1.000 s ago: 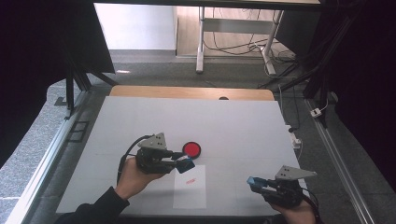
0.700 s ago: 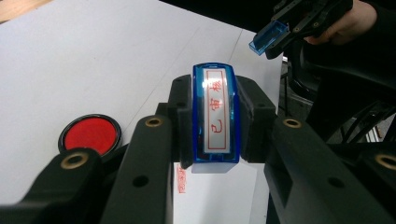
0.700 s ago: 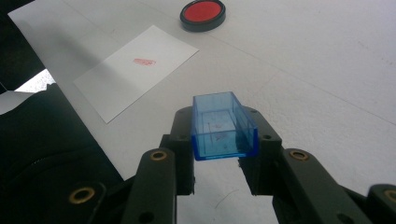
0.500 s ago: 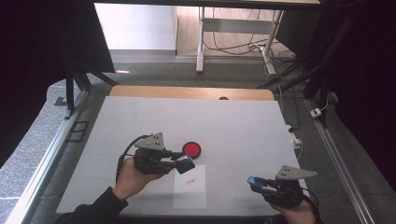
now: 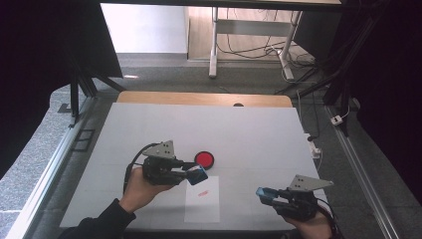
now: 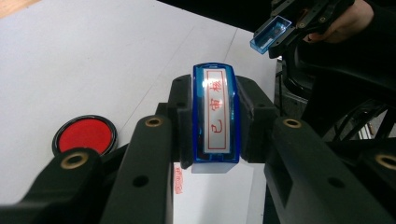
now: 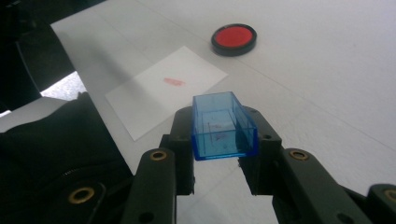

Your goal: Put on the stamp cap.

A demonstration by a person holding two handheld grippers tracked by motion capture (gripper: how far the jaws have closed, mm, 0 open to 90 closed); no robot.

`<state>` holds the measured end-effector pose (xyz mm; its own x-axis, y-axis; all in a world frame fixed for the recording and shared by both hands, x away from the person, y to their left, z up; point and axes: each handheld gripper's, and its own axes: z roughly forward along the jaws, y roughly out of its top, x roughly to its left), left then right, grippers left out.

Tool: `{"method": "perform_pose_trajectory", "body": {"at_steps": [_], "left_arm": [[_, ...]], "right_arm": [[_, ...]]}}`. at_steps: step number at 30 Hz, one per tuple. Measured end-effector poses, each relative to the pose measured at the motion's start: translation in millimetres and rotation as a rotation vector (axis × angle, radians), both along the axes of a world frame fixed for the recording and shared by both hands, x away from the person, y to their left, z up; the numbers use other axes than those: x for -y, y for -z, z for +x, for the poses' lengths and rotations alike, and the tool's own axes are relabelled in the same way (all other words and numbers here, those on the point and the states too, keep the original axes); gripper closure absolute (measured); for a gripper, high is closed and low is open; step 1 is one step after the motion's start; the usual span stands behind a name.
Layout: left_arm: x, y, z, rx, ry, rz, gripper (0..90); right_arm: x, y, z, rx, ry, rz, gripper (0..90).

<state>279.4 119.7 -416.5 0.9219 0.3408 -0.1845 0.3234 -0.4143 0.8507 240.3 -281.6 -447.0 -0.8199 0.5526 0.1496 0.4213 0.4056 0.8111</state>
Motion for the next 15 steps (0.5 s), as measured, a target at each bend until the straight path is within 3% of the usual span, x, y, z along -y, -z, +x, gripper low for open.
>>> {"method": "perform_pose_trajectory", "body": {"at_steps": [15], "left_arm": [[0.0,-0.5,0.4,0.0,0.037,-0.006,70.2]], "right_arm": [[-30.9,-5.2,10.9,-0.003,-0.127,0.034,68.4]]}}
